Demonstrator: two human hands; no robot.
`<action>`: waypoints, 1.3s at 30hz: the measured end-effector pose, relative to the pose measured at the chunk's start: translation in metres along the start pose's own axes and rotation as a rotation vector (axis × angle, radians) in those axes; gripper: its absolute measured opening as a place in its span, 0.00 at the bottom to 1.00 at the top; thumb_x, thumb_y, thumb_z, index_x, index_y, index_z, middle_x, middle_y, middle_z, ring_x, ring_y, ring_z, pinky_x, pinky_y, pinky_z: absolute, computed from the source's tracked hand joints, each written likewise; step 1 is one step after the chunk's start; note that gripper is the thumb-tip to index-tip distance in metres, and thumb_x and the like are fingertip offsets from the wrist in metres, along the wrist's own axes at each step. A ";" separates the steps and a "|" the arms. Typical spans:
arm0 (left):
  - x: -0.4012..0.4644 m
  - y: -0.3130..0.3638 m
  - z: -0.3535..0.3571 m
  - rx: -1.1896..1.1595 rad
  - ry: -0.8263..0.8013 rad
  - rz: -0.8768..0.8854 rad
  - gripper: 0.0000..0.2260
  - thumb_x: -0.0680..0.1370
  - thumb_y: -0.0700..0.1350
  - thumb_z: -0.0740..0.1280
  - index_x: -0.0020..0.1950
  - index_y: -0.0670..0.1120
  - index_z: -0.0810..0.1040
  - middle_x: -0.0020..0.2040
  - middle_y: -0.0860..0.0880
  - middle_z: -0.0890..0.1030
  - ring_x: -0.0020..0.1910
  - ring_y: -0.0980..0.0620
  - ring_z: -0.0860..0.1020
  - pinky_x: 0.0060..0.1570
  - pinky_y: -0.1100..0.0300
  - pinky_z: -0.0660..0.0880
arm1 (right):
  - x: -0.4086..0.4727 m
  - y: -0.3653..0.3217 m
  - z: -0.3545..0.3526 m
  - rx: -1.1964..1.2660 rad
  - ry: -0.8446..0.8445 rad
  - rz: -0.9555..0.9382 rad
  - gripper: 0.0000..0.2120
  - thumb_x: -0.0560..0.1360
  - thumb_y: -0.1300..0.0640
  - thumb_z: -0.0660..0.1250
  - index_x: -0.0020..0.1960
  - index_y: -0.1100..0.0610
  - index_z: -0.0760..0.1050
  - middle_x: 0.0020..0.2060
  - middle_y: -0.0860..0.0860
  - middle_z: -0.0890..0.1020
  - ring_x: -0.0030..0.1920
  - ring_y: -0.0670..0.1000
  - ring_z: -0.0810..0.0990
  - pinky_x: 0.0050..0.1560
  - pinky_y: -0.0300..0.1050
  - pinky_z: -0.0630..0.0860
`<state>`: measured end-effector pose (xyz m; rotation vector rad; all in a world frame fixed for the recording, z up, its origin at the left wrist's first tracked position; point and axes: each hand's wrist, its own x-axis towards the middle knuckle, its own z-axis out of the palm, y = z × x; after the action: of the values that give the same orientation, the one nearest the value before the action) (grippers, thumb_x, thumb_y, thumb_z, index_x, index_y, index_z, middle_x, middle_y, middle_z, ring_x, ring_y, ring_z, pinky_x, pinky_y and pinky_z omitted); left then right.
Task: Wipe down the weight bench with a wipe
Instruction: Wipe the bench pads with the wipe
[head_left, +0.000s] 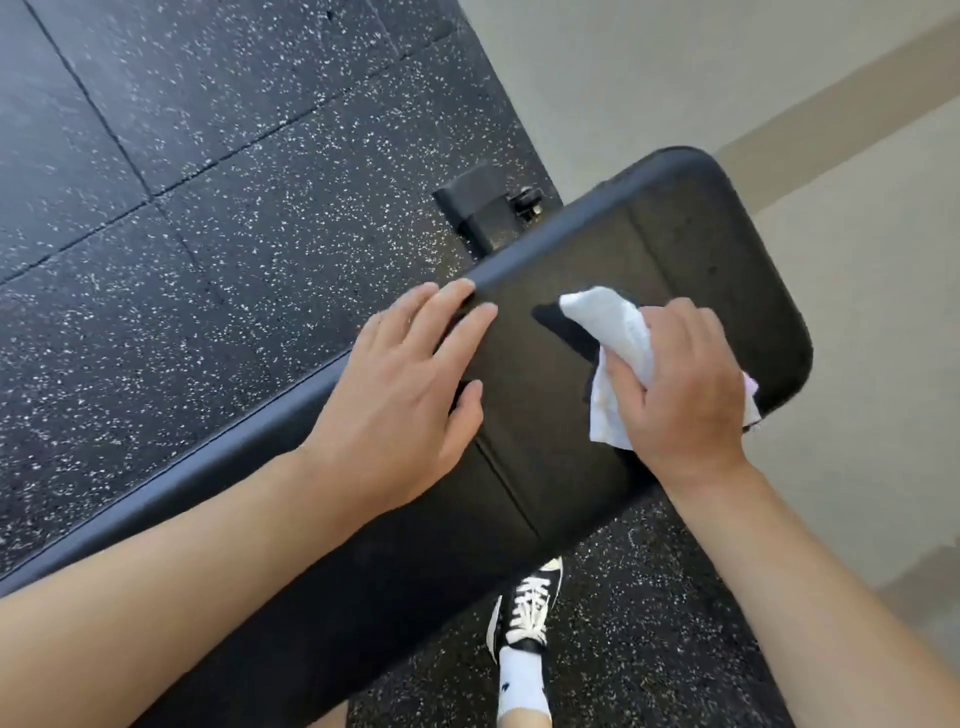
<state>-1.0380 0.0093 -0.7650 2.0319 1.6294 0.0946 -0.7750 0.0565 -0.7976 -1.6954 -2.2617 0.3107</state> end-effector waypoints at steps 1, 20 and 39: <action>0.012 0.015 0.003 0.042 -0.011 0.103 0.25 0.82 0.50 0.61 0.78 0.46 0.70 0.80 0.45 0.67 0.78 0.38 0.65 0.73 0.38 0.66 | -0.016 0.008 -0.006 0.010 0.011 0.066 0.10 0.80 0.52 0.65 0.51 0.59 0.73 0.43 0.55 0.74 0.43 0.54 0.69 0.41 0.46 0.65; 0.082 0.086 0.059 0.237 -0.003 0.565 0.23 0.78 0.46 0.64 0.73 0.45 0.73 0.77 0.41 0.70 0.79 0.37 0.64 0.76 0.32 0.57 | -0.096 -0.040 0.030 0.796 0.781 1.176 0.09 0.83 0.51 0.65 0.59 0.49 0.67 0.48 0.42 0.77 0.48 0.41 0.78 0.49 0.40 0.75; 0.083 0.080 0.066 0.256 0.015 0.616 0.22 0.79 0.45 0.59 0.73 0.42 0.70 0.77 0.38 0.67 0.78 0.33 0.63 0.73 0.29 0.58 | -0.096 -0.020 0.024 0.961 0.699 1.154 0.06 0.83 0.51 0.62 0.55 0.50 0.66 0.44 0.46 0.76 0.44 0.46 0.76 0.46 0.39 0.71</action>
<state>-0.9194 0.0524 -0.8085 2.6739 1.0074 0.1241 -0.7764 -0.0415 -0.8231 -1.8352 -0.3247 0.7180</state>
